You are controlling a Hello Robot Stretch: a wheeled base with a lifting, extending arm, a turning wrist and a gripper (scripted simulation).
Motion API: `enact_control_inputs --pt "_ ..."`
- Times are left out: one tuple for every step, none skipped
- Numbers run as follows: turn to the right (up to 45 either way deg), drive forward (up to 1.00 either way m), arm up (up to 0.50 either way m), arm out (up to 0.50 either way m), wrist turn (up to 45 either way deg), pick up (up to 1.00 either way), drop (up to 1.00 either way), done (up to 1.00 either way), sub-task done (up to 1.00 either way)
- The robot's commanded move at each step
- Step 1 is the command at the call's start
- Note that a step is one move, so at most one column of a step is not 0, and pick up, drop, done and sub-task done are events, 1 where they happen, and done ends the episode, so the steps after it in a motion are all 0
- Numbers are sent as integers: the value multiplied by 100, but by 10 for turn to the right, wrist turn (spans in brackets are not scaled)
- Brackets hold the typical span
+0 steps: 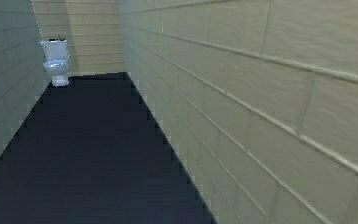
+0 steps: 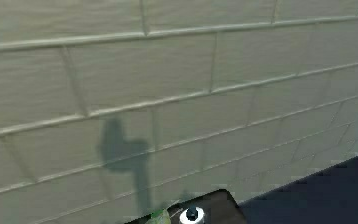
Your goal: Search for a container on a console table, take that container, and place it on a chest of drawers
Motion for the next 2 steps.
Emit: enact_control_inputs --pt "0 0 10 0 0 0 0 0 0" --pt "0 0 50 0 0 0 0 0 0"
